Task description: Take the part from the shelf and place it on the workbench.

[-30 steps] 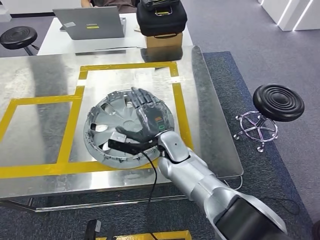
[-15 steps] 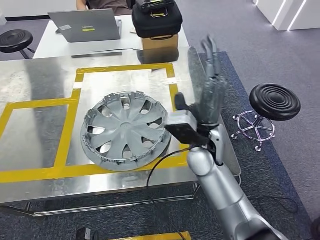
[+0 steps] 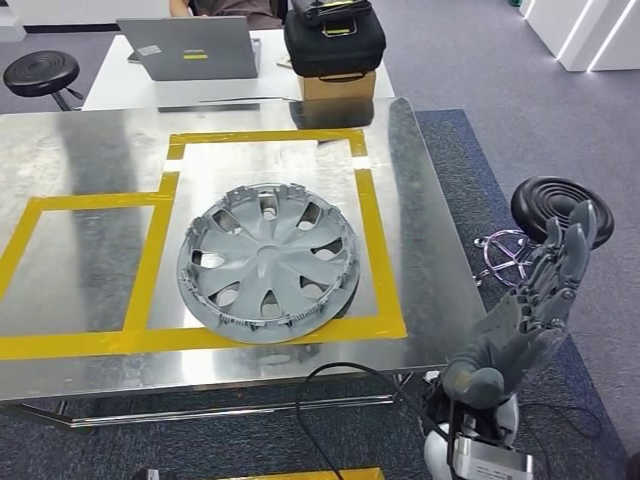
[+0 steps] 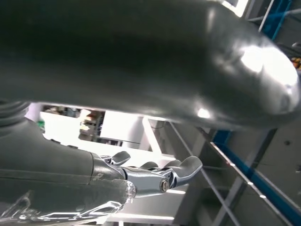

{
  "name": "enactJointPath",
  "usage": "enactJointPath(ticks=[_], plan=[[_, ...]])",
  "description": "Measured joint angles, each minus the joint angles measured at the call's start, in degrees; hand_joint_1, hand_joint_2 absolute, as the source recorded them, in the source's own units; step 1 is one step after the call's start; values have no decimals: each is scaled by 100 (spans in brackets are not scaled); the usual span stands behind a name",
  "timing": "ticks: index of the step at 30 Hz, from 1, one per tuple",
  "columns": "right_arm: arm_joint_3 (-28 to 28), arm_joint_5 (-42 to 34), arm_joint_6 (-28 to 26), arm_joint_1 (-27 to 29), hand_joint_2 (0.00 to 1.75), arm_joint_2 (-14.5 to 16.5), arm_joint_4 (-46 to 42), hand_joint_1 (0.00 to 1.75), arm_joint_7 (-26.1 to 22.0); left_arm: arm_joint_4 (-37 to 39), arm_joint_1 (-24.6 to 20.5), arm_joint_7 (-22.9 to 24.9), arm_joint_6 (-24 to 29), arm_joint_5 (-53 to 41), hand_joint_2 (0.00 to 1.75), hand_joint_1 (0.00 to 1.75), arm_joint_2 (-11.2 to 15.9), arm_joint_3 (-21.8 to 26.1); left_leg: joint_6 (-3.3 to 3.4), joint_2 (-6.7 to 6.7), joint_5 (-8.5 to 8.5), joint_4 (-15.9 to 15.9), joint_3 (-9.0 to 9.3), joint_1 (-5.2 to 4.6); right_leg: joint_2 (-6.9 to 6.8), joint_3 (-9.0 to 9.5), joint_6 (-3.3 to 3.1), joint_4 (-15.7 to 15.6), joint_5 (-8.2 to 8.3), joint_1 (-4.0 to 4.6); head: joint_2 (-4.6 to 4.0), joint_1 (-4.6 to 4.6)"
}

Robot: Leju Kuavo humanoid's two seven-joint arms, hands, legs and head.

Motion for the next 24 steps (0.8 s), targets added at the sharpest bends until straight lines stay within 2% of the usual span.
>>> enactJointPath(ticks=[1, 4, 5, 7, 9, 10, 11, 12, 14, 15, 17, 19, 21, 23, 24], plan=[[15, 24, 0, 107, 0, -4, -48, 0, 34, -1, 0, 1, -10, 24, 0, 0, -3, 31, -31, -4, -6, -3, 10, -8, 8, 89, -18, -158, 21, 5, 0, -1], [32, 51, 0, 403, 0, -27, -172, 0, 63, -1, 1, 26, -64, 81, 0, 0, -16, 102, -124, -4, -3, -33, 27, 2, 26, 102, -118, -194, 27, 14, 0, -2], [33, 45, 0, 470, 0, -32, -215, 0, 54, -1, 3, 42, -134, 113, 0, 0, -19, 118, -155, 1, -54, 16, 8, 5, 23, 105, -153, -203, 36, 5, 0, -9], [48, 12, 1, 556, 0, -45, -279, 0, 61, -1, 5, 69, -335, 182, 0, 0, -21, 166, -204, 12, -327, 422, -172, 5, 13, 109, -208, -217, 52, -17, 0, -27], [71, 18, 2, 641, 0, -78, -302, 0, 125, -1, 8, 99, -459, 228, 0, 0, -22, 216, -226, 15, -682, 1160, -517, 4, 6, 104, -234, -216, 52, -16, 0, -34], [80, 50, 2, 693, 0, -97, -302, 0, 165, -1, 9, 131, -445, 243, 0, 0, -23, 236, -228, 15, -762, 1431, -647, 3, 4, 103, -239, -216, 52, -14, 0, -33], [88, 86, 2, 748, 0, -114, -302, 0, 199, -1, 10, 180, -385, 253, 0, 0, -24, 251, -223, 15, -738, 1527, -694, 3, 3, 102, -241, -216, 52, -12, 0, -33], [93, 114, 2, 799, 0, -124, -302, 0, 221, -1, 11, 245, -299, 261, 0, 0, -25, 266, -212, 15, -610, 1403, -629, 2, 6, 105, -240, -215, 52, -12, 0, -33], [100, 135, 2, 868, 0, -131, -302, 0, 234, -1, 10, 374, -150, 266, 0, 0, -27, 307, -175, 17, -239, 720, -268, 1, 16, 112, -224, -214, 54, -10, 0, -34], [100, 138, 2, 892, 0, -131, -304, 0, 234, -1, 6, 417, -114, 268, 0, 0, -31, 327, -156, 18, -119, 358, -86, 1, 23, 106, -203, -201, 51, 3, 0, -34], [100, 141, 2, 928, 0, -132, -316, 0, 234, -1, 2, 456, -102, 273, 0, 0, -41, 355, -112, 14, -47, -15, 85, -7, 28, 92, -139, -203, 60, 25, 0, -27], [99, 143, 2, 947, 0, -133, -329, 0, 234, -1, 9, 472, -102, 274, 0, 0, -51, 366, -53, 10, -35, -55, 82, -8, 25, 86, -74, -231, 77, 24, 0, -20], [98, 147, 2, 954, 0, -133, -339, 0, 234, -1, 17, 478, -111, 278, 87, 0, -58, 373, 9, 13, -10, -76, 88, 10, 12, 21, -12, -95, -34, 16, 0, 2], [98, 155, 1, 961, 0, -134, -346, 0, 235, -1, 18, 478, -118, 281, 175, 0, -62, 375, 48, 19, 2, -86, 91, 19, -1, -235, 39, 493, -372, 10, 0, 36], [98, 161, 0, 965, 0, -134, -348, 0, 235, -1, 19, 480, -113, 281, 175, 0, -61, 375, 60, 23, 5, -85, 90, 16, -2, -406, 55, 887, -558, 7, 0, 47]])
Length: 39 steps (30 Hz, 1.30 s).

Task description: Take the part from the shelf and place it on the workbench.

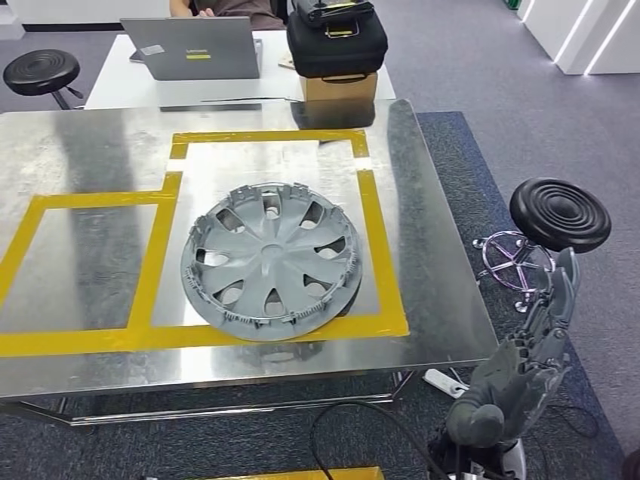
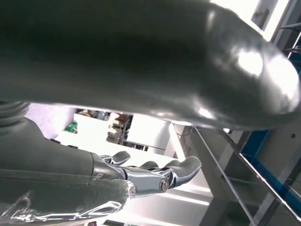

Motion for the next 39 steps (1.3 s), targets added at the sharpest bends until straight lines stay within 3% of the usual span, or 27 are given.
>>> enactJointPath(ticks=[1, 2, 3, 5, 7, 11, 12, 14, 16, 17, 18, 19, 22, 23, 26, 27, 28, 31, 32, 33, 34, 35, 37, 38, 39], plan=[[0, 7, 0, 4, 0, -1, 1, 0, 3, 0, 1, 6, 11, -6, 175, 0, 1, 1, 5, 4, 5, 1, 0, -3, 0, -140, 11, 323, -121, -2, 0, -1], [0, 14, 0, 7, 0, -1, 1, 0, 7, 0, 2, 13, 27, -21, 175, 0, 2, 1, 7, 6, 10, 2, 1, -4, 0, -196, 18, 470, -142, -3, 0, 0], [0, 20, 0, 5, 0, -1, 1, 0, 10, 0, 2, 20, 45, -45, 175, 0, 3, 1, 7, 6, 14, 3, 4, -3, -1, -137, 20, 382, -53, -6, 0, -1], [0, 25, 0, -7, 0, -1, 1, 0, 17, 0, 0, 27, 87, -106, 175, 0, 2, -1, -12, -2, 19, 5, 13, 3, -1, 252, 20, -345, 299, -24, 0, 1], [1, 27, 0, -20, 0, -1, 2, 0, 22, 0, -5, 23, 125, -149, 175, 0, 5, -2, -67, -15, 30, 19, 5, -14, 18, 590, -16, -990, 522, -30, 0, -4], [-2, 36, 1, -19, 0, 0, 3, 0, 26, -1, -12, 15, 177, -190, 175, 0, 14, -5, -204, -19, 58, 15, -32, -18, 42, 601, -167, -1116, 602, -14, 0, -11], [-2, 38, 1, -23, 0, 1, 2, 0, 26, -1, -14, 11, 188, -195, 175, 0, 16, -6, -230, -16, -35, 90, -67, -15, 32, 581, -212, -1126, 629, -21, 0, -19], [-2, 38, 2, -25, 0, 2, 2, 0, 25, -1, -18, 3, 210, -199, 175, 0, 22, -7, -270, -9, -440, 580, -263, -13, 10, 511, -283, -1141, 696, -32, 0, -41], [-2, 38, 2, -20, 0, 2, 3, 0, 22, -2, -18, -1, 227, -205, 175, 0, 26, -8, -286, -8, -860, 1289, -514, -15, -1, 404, -302, -1140, 772, -22, 0, -56], [-2, 38, 2, -19, 0, 2, 4, 0, 20, -2, -18, -1, 233, -210, 175, 0, 28, -8, -283, -8, -940, 1483, -551, -17, -2, 345, -300, -1139, 817, -16, 0, -55], [-2, 38, 2, -19, 0, 2, 5, 0, 17, -2, -18, -2, 238, -215, 175, 0, 30, -8, -272, -8, -911, 1469, -482, -19, -2, 288, -296, -1138, 864, -11, 0, -56], [-2, 38, 2, -18, 0, 2, 6, 0, 16, -2, -18, -2, 240, -221, 175, 0, 32, -8, -256, -8, -799, 1250, -306, -20, -1, 233, -288, -1138, 914, -9, 0, -56], [-3, 43, 2, -16, 0, 2, 4, 0, 11, -2, -45, -3, 247, -235, 175, 0, 28, -15, -196, -10, -456, 139, 401, -32, 5, 98, -226, -1129, 1066, 10, 0, -55], [-4, 46, 2, -14, 0, 2, 3, 0, 9, -2, -53, -7, 254, -238, 175, 0, 25, -19, -172, -13, -414, -58, 496, -42, 3, 71, -193, -1138, 1117, 15, 0, -57], [-9, 48, 2, -6, 0, 2, 2, 0, 5, -2, -20, -15, 291, -246, 175, 0, 16, -23, -67, -6, -283, -126, 428, -68, 0, 44, -88, -1217, 1258, -11, 0, -62], [-10, 47, 2, -1, 0, 2, 2, 0, 5, -2, -8, -16, 300, -249, 175, 0, 15, -23, -28, 4, -221, -133, 388, -64, -2, 15, -58, -1183, 1188, -21, 0, -57], [-11, 46, 2, 3, 0, 2, 2, 0, 3, -2, -5, -16, 304, -254, 175, 0, 14, -24, 6, 17, -158, -140, 336, -52, -3, -44, -33, -1037, 1000, -26, 0, -53], [-11, 45, 0, 8, 0, 2, 4, 0, -3, -2, -12, -17, 309, -276, 175, 0, 14, -27, 49, 40, 18, -137, 138, -47, -8, -275, 22, -8, 145, -33, 0, -35], [-11, 45, 0, 10, 0, 2, 5, 0, -3, -2, -12, -17, 310, -280, 175, 0, 14, -28, 45, 45, 78, -133, 61, -48, -8, -276, 31, 270, 23, -32, 0, -35], [-11, 45, 0, 11, 0, 2, 7, 0, -3, -2, -11, -17, 311, -284, 175, 0, 14, -28, 37, 50, 137, -128, -15, -48, -8, -190, 35, 369, 26, -33, 0, -36], [-11, 46, 0, 12, 0, 2, 8, 0, -5, -2, -12, -19, 313, -288, 175, 0, 14, -28, 24, 53, 191, -123, -85, -44, -9, -6, 37, 265, 127, -34, 0, -36], [-11, 46, 0, 11, 0, 2, 8, 0, -7, -2, -13, -21, 313, -293, 175, 0, 14, -29, 3, 53, 241, -116, -149, -39, -10, 280, 39, -32, 252, -36, 0, -36], [-11, 48, 0, -2, 0, 2, 7, 0, -10, -2, -16, -30, 314, -301, 175, 0, 14, -30, -53, 48, 326, -91, -240, -42, 0, 905, 32, -831, 315, -37, 0, -33], [-13, 48, 0, -6, 0, 2, 7, 0, -13, -2, -18, -36, 314, -302, 175, 0, 14, -30, -85, 45, 369, -79, -263, -48, 7, 1098, 16, -1123, 282, -34, 0, -31], [-15, 50, 0, -8, 0, 2, 7, 0, -15, -2, -19, -42, 314, -302, 175, 0, 15, -31, -118, 43, 412, -74, -277, -53, 16, 1174, -15, -1271, 238, -23, 1, -29]])
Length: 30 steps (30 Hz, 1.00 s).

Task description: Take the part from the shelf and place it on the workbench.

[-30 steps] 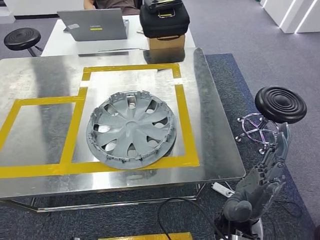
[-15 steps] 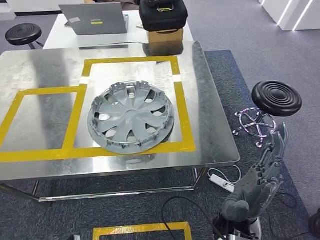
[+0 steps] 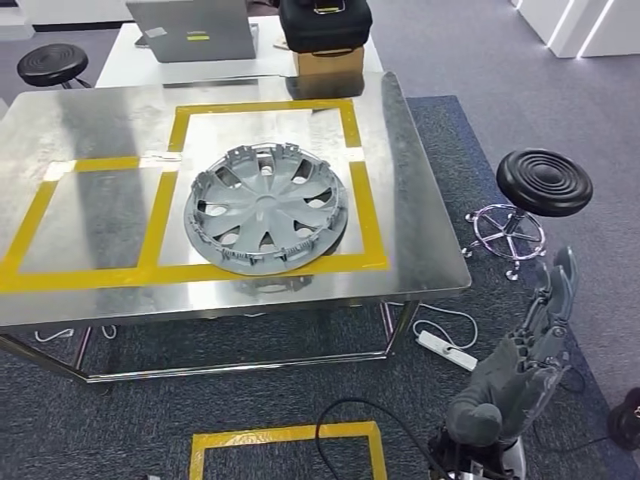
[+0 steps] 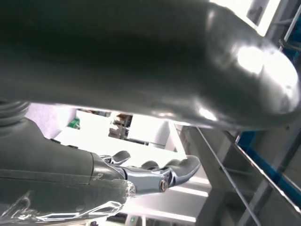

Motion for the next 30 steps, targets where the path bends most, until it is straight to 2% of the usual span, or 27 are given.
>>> enactJointPath(ticks=[2, 3, 4, 5, 7, 8, 9, 10, 11, 13, 14, 15, 16, 18, 19, 20, 22, 23, 24, 25, 26, 27, 28, 29, 30], plan=[[-7, 2, 1, 8, 0, 0, 0, 0, -3, 0, -1, -7, 1, -1, 175, 0, 4, -1, -69, -1, 77, -10, -14, 9, 0, -57, -102, -23, 37, 16, 0, 7], [-9, 3, 1, 7, 0, 0, 0, 0, -3, 0, -1, -8, 1, -1, 175, 0, 6, -2, -103, -1, 35, 11, -37, 18, -8, -98, -162, -17, 79, 17, 0, 5], [-10, 3, 2, 4, 0, 1, 0, 0, -3, 0, 1, -9, 2, -1, 175, 0, 8, -2, -131, -2, -106, 102, -80, 23, -19, -149, -218, -20, 133, 12, -1, -2], [-12, 2, 2, 1, 0, 1, 0, 0, -3, 0, 1, -9, 3, -1, 175, 0, 10, -2, -153, -2, -354, 312, -156, 27, -29, -212, -264, -26, 199, 5, -1, -15], [-12, 1, 2, 4, 0, 2, 0, 0, -3, 0, -2, -21, 4, -6, 175, 0, 13, -2, -179, -2, -940, 1003, -353, 27, -33, -373, -308, -23, 339, 14, -1, -33], [-13, 1, 2, 7, 0, 2, 0, 0, -3, 0, -5, -34, 5, -11, 175, 0, 16, -2, -182, -2, -1103, 1338, -418, 26, -33, -465, -314, -19, 415, 23, -1, -36], [-14, -1, 2, 9, 0, 2, 0, 0, -3, 0, -7, -50, 6, -17, 175, 0, 18, -2, -177, -2, -1122, 1539, -415, 25, -33, -562, -312, -15, 488, 33, -1, -35], [-15, -2, 2, 10, 0, 2, 0, 0, -3, 0, -7, -63, 7, -25, 175, 0, 20, -2, -164, -2, -1025, 1570, -327, 23, -33, -655, -306, -11, 557, 41, -1, -36], [-15, -2, 2, 11, 0, 2, 0, 0, -3, 0, -8, -72, 7, -30, 175, 0, 20, -2, -143, -2, -866, 1403, -139, 20, -32, -741, -297, -9, 626, 48, -1, -35], [-16, -2, 2, 11, 0, 2, -1, 0, -3, 0, -17, -77, 5, -39, 175, 0, 19, -3, -88, -2, -682, 689, 454, 4, -30, -867, -269, 1, 746, 62, -1, -35], [-16, -1, 2, 11, 0, 2, -1, 0, -5, 0, -27, -78, 4, -40, 175, 0, 17, -4, -57, -4, -704, 285, 738, -6, -33, -914, -246, 10, 805, 72, -1, -33], [-16, -1, 2, 11, 0, 2, -2, 0, -7, 0, -37, -79, 3, -42, 175, 0, 16, -6, -31, -6, -751, -2, 922, -19, -38, -945, -219, 11, 863, 77, -1, -29], [-16, -1, 2, 13, 0, 2, -2, 0, -9, 0, -41, -80, 2, -43, 175, 0, 14, -7, -4, -10, -779, -177, 1012, -36, -45, -969, -187, -3, 925, 76, -1, -26], [-16, -3, 2, 20, 0, 2, -2, 0, -12, 0, -25, -81, 2, -43, 175, 0, 8, -8, 59, -4, -711, -232, 942, -40, -47, -1020, -124, -26, 991, 54, -1, -28], [-16, -4, 2, 30, 0, 1, -2, 0, -12, 0, -12, -81, 3, -41, 175, 0, 8, -8, 99, 4, -648, -236, 889, -36, -46, -1067, -92, 41, 876, 43, -1, -28], [-16, -4, 2, 39, 0, 1, -1, 0, -11, 0, -5, -81, 3, -40, 175, 0, 7, -7, 133, 11, -579, -240, 824, -26, -44, -1135, -63, 212, 659, 38, -1, -24], [-16, -5, 2, 52, 0, 1, 0, 0, -10, 0, -5, -81, 3, -39, 175, 0, 8, -7, 173, 16, -443, -238, 672, -24, -46, -1314, -16, 901, 48, 31, -1, -2], [-16, -5, 1, 54, 0, 1, 1, 0, -10, 0, -6, -81, 2, -40, 175, 0, 8, -7, 175, 17, -374, -234, 588, -25, -45, -1377, 0, 1280, -145, 29, -1, 4], [-16, -6, 1, 56, 0, 1, 1, 0, -10, 0, -6, -81, 2, -42, 175, 0, 8, -7, 170, 18, -305, -228, 500, -25, -45, -1387, 10, 1560, -210, 28, -1, 7], [-16, -7, 0, 58, 0, 0, 2, 0, -10, 0, -4, -81, 3, -42, 175, 0, 8, -7, 160, 19, -239, -216, 408, -23, -45, -1302, 16, 1647, -135, 26, -1, 7], [-16, -8, 0, 58, 0, 1, 2, 0, -10, 0, -4, -81, 3, -43, 175, 0, 7, -7, 144, 19, -179, -198, 316, -17, -46, -1105, 23, 1514, 22, 21, -1, 6], [-16, -8, 0, 56, 0, 1, 2, 0, -10, 0, -6, -81, 4, -45, 175, 0, 5, -7, 122, 17, -126, -171, 231, -10, -46, -813, 31, 1198, 164, 12, -1, 6], [-16, -9, 0, 48, 0, 2, 2, 0, -10, 0, -7, -81, 6, -47, 175, 0, 5, -7, 93, 13, -82, -138, 154, -12, -44, -474, 44, 766, 194, 6, -1, 9], [-17, -10, 0, 41, 0, 2, 2, 0, -11, 0, -7, -81, 8, -49, 175, 0, 6, -7, 62, 8, -44, -103, 101, -16, -34, -183, 32, 372, 158, 4, 0, 9], [-18, -11, 0, 36, 0, 2, 1, 0, -12, 0, -8, -81, 10, -51, 175, 0, 9, -8, 32, 5, -9, -75, 71, -23, -24, -7, 11, 92, 80, 5, -1, 9]])
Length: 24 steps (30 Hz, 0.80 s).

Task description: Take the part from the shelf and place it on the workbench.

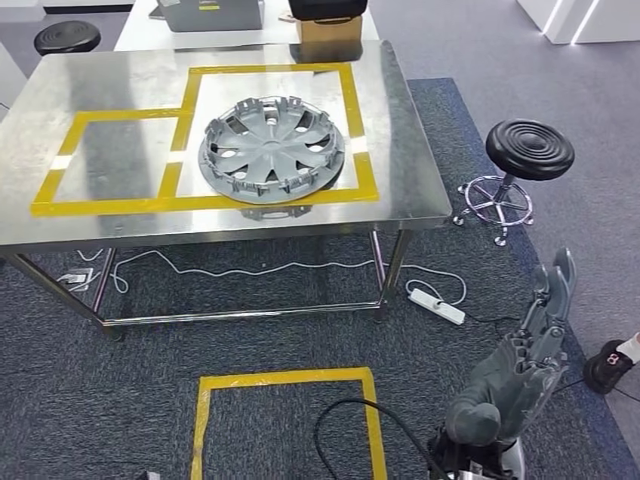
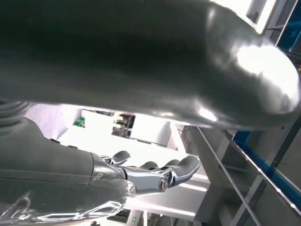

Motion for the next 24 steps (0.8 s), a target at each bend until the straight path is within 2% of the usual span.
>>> enactJointPath(ticks=[1, 3, 4, 5, 7, 8, 9, 10, 11, 12, 13, 14, 15, 16, 17, 19, 20, 21, 23, 24], plan=[[-1, -1, 0, -1, 0, 0, -1, 0, -2, 0, 0, 0, 3, 0, 175, 0, 3, 0, -29, -2, 38, 15, -16, -8, 10, 68, -38, -139, -69, 11, 0, -2], [-4, -3, 1, 3, 0, 0, -1, 0, -6, 0, 1, 0, 8, 0, 175, 0, 4, -1, -83, -2, 81, 31, -39, 2, 10, -9, -155, -153, -24, 19, 0, -4], [-4, -5, 1, 3, 0, 1, -1, 0, -9, 0, 2, 0, 6, 0, 175, 0, 5, -1, -113, -2, -7, 82, -76, 9, 4, -61, -218, -145, 26, 18, 0, -12], [-4, -8, 2, 1, 0, 1, -1, 0, -12, 0, 3, 0, -5, 5, 175, 0, 7, -1, -141, -2, -205, 227, -140, 15, -3, -126, -274, -147, 85, 12, 0, -21], [-5, -16, 2, 3, 0, 2, -1, 0, -28, 0, 0, -1, -29, 22, 87, 0, 12, -1, -185, -1, -792, 843, -346, 19, -7, -276, -339, -147, 221, 12, 0, -45], [-7, -20, 2, 7, 0, 3, 0, 0, -46, 0, -2, -7, -37, 27, 44, 0, 14, -1, -198, -1, -1014, 1229, -448, 19, -6, -362, -348, -145, 287, 17, 0, -51], [-10, -25, 2, 12, 0, 7, 1, 0, -67, 0, -3, -16, -35, 24, 0, 0, 16, -1, -202, -1, -1096, 1533, -505, 19, -6, -447, -348, -142, 351, 22, 0, -52], [-15, -38, 2, 17, 0, 14, 1, 0, -85, 0, -3, -29, -33, 15, 0, 0, 18, -1, -198, -1, -1031, 1685, -487, 18, -7, -534, -342, -140, 411, 27, 0, -52], [-20, -58, 2, 23, 0, 24, 2, 0, -93, 0, -2, -42, -31, 5, 0, 0, 18, -1, -186, -1, -869, 1662, -386, 18, -8, -611, -331, -138, 467, 31, 0, -52], [-27, -83, 2, 28, 0, 36, 4, 0, -90, 0, -3, -50, -32, -3, 0, 0, 18, -1, -166, -1, -686, 1441, -182, 17, -8, -674, -317, -137, 521, 34, 0, -51], [-36, -110, 2, 32, 0, 49, 5, 0, -83, 0, -4, -57, -33, -9, 0, 0, 18, -2, -142, -1, -569, 1090, 101, 16, -7, -725, -299, -135, 570, 37, 0, -52], [-46, -131, 2, 33, 0, 60, 7, 0, -76, 0, -8, -61, -34, -13, 0, 0, 17, -4, -119, -2, -543, 670, 402, 12, -6, -764, -279, -125, 610, 46, 0, -52], [-60, -146, 2, 34, 0, 70, 8, 0, -72, 0, -16, -63, -35, -16, 0, 0, 16, -7, -93, -3, -596, 285, 655, 8, -6, -800, -254, -111, 653, 57, 0, -51], [-75, -155, 2, 35, 0, 78, 9, 0, -66, 0, -24, -65, -36, -18, 0, 0, 15, -10, -66, -4, -668, 33, 800, 3, -9, -832, -227, -101, 695, 67, 0, -50], [-91, -169, 2, 37, 0, 82, 14, 0, -40, 0, -26, -66, -36, -22, 0, 0, 14, -12, -35, -5, -707, -101, 846, -3, -13, -861, -198, -96, 737, 73, 0, -49], [-128, -231, 5, 45, 0, 85, 45, 0, 92, 0, -8, -65, -33, -39, 0, 0, 9, -15, 39, 1, -686, -130, 798, 10, -19, -925, -141, -62, 753, 63, 0, -46], [-155, -296, 15, 50, 0, 85, 83, 0, 204, 0, 4, -64, -32, -54, 0, 0, 8, -16, 76, 5, -651, -134, 777, 17, -19, -987, -109, 65, 652, 57, 0, -41], [-193, -376, 38, 53, 0, 85, 142, 0, 325, 0, 9, -63, -33, -73, 0, 0, 8, -20, 105, 10, -615, -137, 754, 24, -18, -1090, -77, 315, 479, 51, 0, -37], [-351, -589, 192, 55, 0, 86, 401, 0, 547, 0, 7, -55, -44, -122, 0, 0, 12, -33, 138, 12, -552, -134, 692, 18, -18, -1375, -23, 1088, 44, 44, 0, -29], [-486, -696, 314, 57, 0, 86, 595, 0, 597, 0, 8, -50, -52, -145, 0, 0, 14, -45, 142, 12, -524, -131, 660, 14, -18, -1472, -10, 1400, -90, 43, 0, -31]])
